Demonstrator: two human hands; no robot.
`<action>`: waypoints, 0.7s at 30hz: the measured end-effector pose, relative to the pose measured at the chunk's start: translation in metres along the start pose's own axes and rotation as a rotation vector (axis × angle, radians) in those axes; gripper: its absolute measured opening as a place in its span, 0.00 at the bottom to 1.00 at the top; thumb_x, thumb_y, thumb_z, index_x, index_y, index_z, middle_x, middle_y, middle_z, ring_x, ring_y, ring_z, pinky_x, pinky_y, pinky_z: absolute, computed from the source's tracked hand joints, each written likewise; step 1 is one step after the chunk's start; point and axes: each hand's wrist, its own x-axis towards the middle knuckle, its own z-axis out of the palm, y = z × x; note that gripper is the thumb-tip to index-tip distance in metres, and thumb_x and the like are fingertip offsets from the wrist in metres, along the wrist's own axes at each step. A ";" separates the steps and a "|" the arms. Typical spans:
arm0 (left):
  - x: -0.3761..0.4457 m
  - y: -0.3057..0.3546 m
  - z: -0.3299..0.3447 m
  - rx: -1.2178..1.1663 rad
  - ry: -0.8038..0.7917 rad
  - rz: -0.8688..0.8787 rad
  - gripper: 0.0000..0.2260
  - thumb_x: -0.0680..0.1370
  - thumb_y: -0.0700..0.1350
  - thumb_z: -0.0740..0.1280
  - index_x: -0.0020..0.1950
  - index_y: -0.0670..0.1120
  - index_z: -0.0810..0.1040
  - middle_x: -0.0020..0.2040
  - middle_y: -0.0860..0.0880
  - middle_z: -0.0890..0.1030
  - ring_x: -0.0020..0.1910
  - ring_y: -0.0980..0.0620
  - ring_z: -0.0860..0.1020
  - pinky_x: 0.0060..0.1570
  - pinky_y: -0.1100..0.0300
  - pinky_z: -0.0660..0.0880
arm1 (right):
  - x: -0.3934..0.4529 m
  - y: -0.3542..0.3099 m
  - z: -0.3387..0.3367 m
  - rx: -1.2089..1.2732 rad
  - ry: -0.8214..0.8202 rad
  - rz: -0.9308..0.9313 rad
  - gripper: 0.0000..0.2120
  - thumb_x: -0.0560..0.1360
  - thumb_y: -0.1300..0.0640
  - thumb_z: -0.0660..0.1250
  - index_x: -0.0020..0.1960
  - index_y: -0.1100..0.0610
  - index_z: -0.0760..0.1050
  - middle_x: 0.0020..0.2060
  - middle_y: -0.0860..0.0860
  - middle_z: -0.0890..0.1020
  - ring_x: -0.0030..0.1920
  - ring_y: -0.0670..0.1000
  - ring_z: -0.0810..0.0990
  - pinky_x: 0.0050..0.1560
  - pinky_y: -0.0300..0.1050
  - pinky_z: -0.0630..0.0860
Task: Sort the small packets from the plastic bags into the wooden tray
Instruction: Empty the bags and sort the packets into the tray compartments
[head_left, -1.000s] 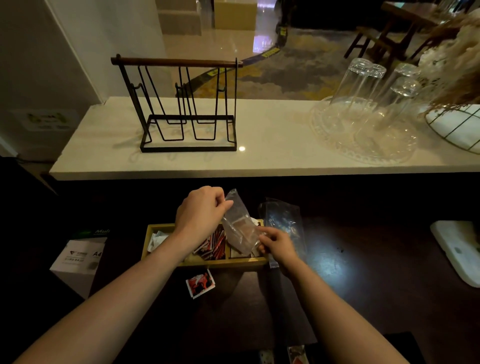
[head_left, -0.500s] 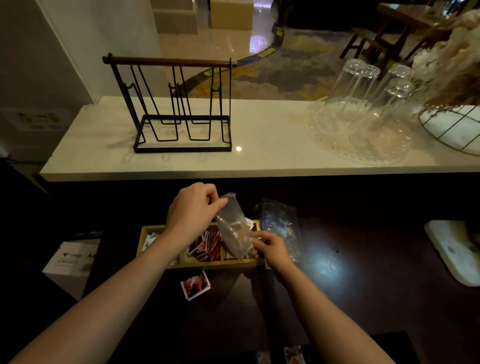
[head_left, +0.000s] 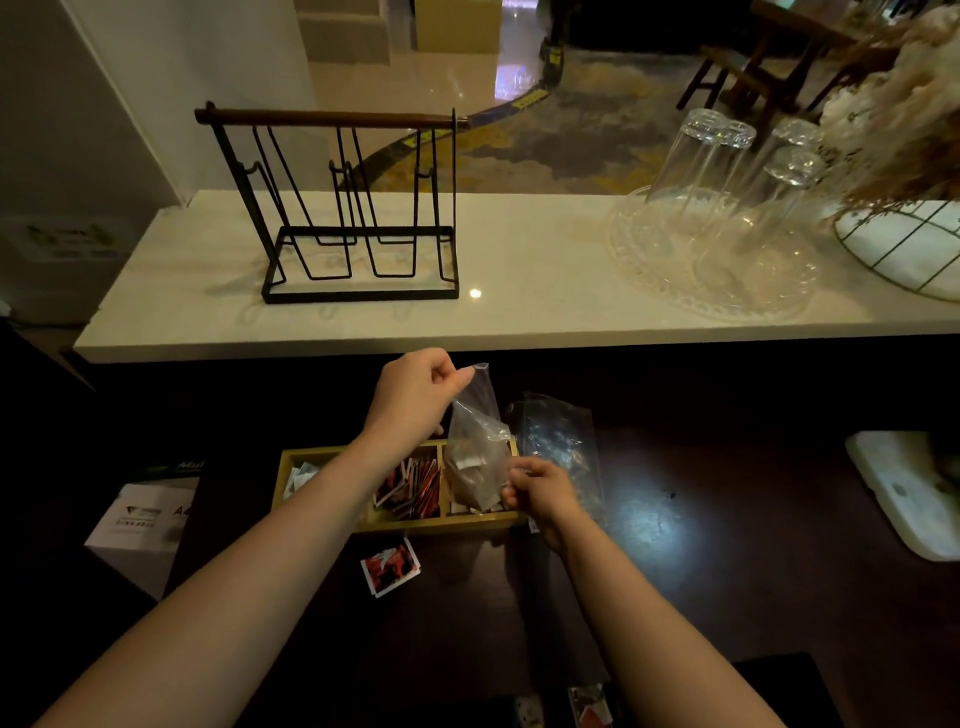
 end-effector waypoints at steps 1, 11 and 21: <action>0.000 0.001 0.000 -0.006 0.007 0.004 0.12 0.78 0.49 0.66 0.36 0.45 0.74 0.32 0.47 0.73 0.29 0.50 0.77 0.25 0.62 0.74 | 0.000 -0.001 0.001 0.007 0.003 -0.004 0.10 0.80 0.67 0.57 0.52 0.61 0.77 0.32 0.55 0.77 0.28 0.48 0.75 0.34 0.42 0.76; -0.004 -0.005 0.000 -0.011 0.077 0.039 0.12 0.77 0.49 0.67 0.35 0.46 0.74 0.30 0.49 0.74 0.28 0.50 0.76 0.27 0.61 0.76 | -0.006 -0.003 0.002 0.037 0.036 -0.043 0.11 0.80 0.66 0.56 0.48 0.59 0.76 0.32 0.55 0.76 0.30 0.49 0.73 0.35 0.43 0.74; -0.006 -0.008 -0.003 -0.054 0.101 0.058 0.11 0.77 0.49 0.66 0.37 0.46 0.74 0.31 0.48 0.74 0.29 0.52 0.75 0.24 0.67 0.73 | -0.010 -0.009 0.005 0.023 0.061 -0.067 0.11 0.80 0.66 0.56 0.50 0.60 0.77 0.33 0.55 0.77 0.28 0.48 0.73 0.30 0.40 0.74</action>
